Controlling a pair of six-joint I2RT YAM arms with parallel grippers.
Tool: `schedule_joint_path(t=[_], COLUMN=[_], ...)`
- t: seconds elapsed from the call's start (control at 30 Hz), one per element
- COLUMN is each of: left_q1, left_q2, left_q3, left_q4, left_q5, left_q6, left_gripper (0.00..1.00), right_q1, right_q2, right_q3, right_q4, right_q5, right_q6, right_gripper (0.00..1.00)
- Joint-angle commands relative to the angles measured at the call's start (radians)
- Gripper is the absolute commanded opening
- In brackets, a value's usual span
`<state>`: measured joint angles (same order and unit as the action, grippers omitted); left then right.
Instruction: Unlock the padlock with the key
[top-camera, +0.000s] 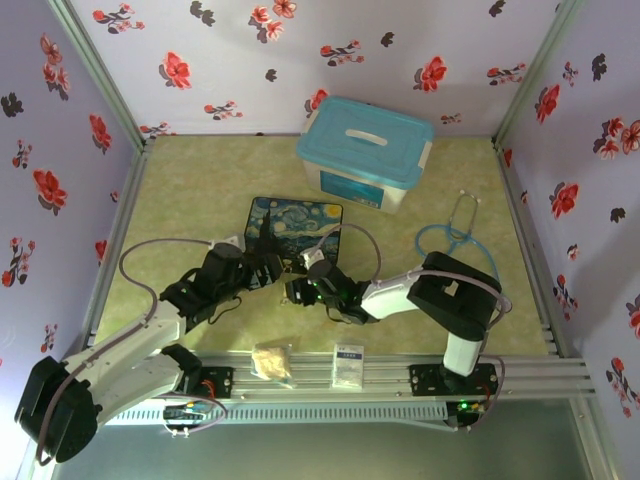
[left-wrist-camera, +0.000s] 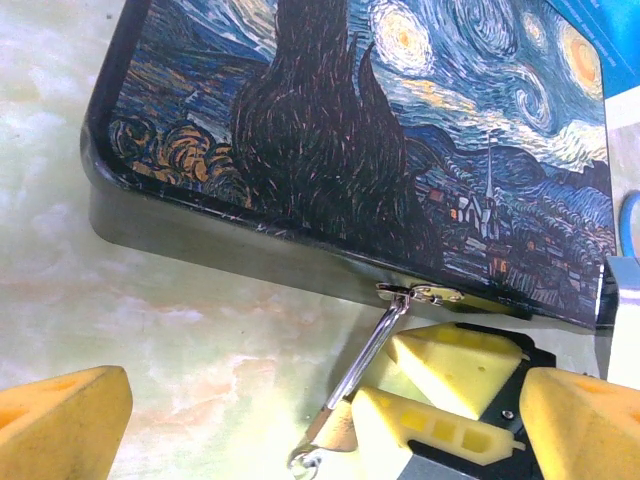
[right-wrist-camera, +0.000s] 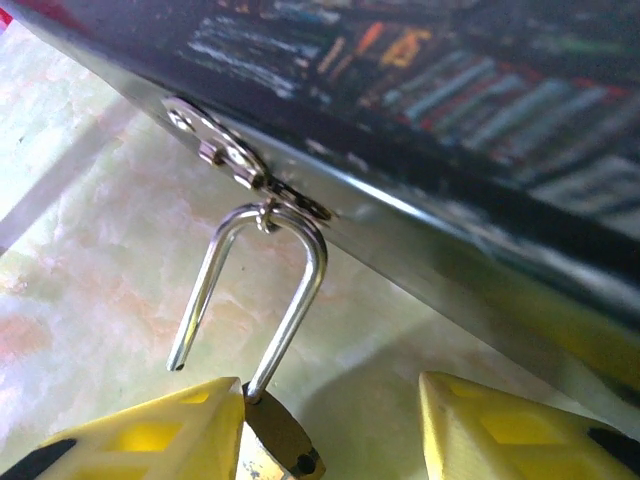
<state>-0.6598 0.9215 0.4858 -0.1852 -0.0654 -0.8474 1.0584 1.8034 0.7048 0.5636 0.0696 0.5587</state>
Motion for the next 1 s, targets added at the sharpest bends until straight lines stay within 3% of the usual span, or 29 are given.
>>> schedule_joint_path(t=[0.0, 0.2, 0.47, 0.97], left_q1=[0.009, 0.009, 0.011, 0.014], left_q2=[0.01, 0.007, 0.004, -0.003], left_q3=[-0.015, -0.017, -0.013, -0.006], left_q4=[0.034, 0.037, 0.038, 0.026], left_q5=[0.015, 0.015, 0.014, 0.013], left_q6=[-0.013, -0.016, -0.016, -0.012], left_gripper=[1.0, 1.0, 1.0, 1.0], right_q1=[-0.002, -0.003, -0.008, -0.009], right_q2=[0.036, 0.05, 0.007, 0.086], right_q3=[0.022, 0.016, -0.009, 0.004], right_q4=[0.019, 0.025, 0.099, 0.088], right_q5=[-0.038, -0.036, -0.114, -0.103], right_q6=[0.011, 0.028, 0.095, 0.125], right_gripper=[0.49, 0.49, 0.57, 0.45])
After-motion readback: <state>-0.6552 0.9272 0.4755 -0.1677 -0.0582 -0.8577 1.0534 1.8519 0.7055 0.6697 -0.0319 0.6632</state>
